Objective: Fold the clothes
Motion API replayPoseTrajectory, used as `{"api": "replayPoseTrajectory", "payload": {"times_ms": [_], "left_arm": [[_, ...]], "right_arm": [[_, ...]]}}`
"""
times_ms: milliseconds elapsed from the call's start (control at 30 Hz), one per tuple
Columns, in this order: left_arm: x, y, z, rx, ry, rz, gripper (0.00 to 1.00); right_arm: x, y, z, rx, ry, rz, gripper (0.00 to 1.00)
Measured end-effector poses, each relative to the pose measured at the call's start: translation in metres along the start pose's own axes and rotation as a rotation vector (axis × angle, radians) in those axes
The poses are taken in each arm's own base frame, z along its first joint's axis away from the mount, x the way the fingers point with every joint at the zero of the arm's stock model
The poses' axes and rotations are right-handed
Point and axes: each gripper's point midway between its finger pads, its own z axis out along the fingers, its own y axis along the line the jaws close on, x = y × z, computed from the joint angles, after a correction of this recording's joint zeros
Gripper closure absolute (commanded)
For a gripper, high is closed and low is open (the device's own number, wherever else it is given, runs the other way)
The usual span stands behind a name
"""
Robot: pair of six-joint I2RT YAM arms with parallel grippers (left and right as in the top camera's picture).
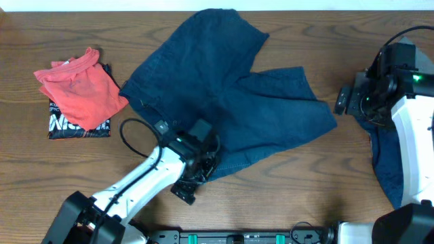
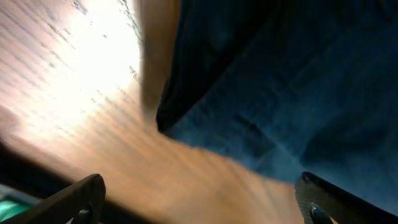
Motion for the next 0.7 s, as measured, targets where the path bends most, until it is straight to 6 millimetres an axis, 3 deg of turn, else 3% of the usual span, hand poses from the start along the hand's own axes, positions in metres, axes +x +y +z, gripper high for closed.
{"api": "replayPoseTrajectory", "payload": {"times_ms": [200,333,500,700], "left_arm": [[-0.011,-0.007,0.006,0.048,-0.099,-0.143,0.10],[-0.019,-0.011,0.008,0.079,-0.154,-0.189,0.27],[-0.024,-0.013,0.014,0.080,-0.207,-0.202,0.39],[-0.029,-0.005,0.024,0.024,-0.236,-0.214,0.71]], "right_arm": [[0.000,0.000,0.000,0.000,0.002,0.000,0.01],[0.000,0.000,0.000,0.000,0.001,0.000,0.01],[0.001,0.000,0.000,0.001,0.003,0.000,0.01],[0.006,-0.001,0.000,0.005,0.026,0.000,0.01]]}}
